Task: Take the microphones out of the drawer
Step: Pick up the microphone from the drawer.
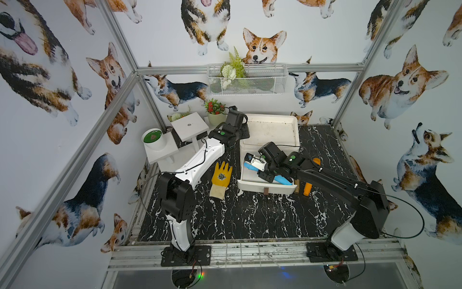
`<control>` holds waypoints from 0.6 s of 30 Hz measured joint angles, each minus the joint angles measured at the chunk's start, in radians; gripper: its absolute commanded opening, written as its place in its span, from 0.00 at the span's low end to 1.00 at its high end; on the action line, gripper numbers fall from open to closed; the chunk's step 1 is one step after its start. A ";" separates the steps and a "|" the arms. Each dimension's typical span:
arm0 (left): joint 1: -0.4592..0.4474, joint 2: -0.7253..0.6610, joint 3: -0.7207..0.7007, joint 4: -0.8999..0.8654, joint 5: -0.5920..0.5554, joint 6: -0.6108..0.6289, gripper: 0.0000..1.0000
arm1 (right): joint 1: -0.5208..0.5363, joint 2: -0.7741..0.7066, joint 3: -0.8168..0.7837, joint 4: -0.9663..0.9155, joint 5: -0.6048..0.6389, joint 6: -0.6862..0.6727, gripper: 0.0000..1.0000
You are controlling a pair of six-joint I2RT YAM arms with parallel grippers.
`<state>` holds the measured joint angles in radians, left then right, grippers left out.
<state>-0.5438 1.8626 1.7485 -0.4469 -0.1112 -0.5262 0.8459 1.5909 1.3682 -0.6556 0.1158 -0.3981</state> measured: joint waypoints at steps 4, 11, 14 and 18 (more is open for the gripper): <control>0.000 0.003 0.005 -0.002 0.000 0.000 0.05 | -0.002 -0.038 -0.002 0.022 -0.008 0.026 0.08; 0.000 0.007 0.008 0.000 0.000 0.000 0.05 | -0.004 -0.135 -0.013 0.051 -0.030 0.087 0.08; 0.000 0.009 0.010 0.000 0.000 0.000 0.05 | -0.020 -0.199 -0.033 0.079 -0.060 0.113 0.08; 0.000 0.010 0.010 0.003 0.000 0.000 0.05 | -0.086 -0.315 -0.092 0.143 -0.097 0.170 0.08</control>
<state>-0.5438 1.8725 1.7580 -0.4442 -0.1112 -0.5262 0.7597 1.2755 1.2762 -0.5129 0.0185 -0.2283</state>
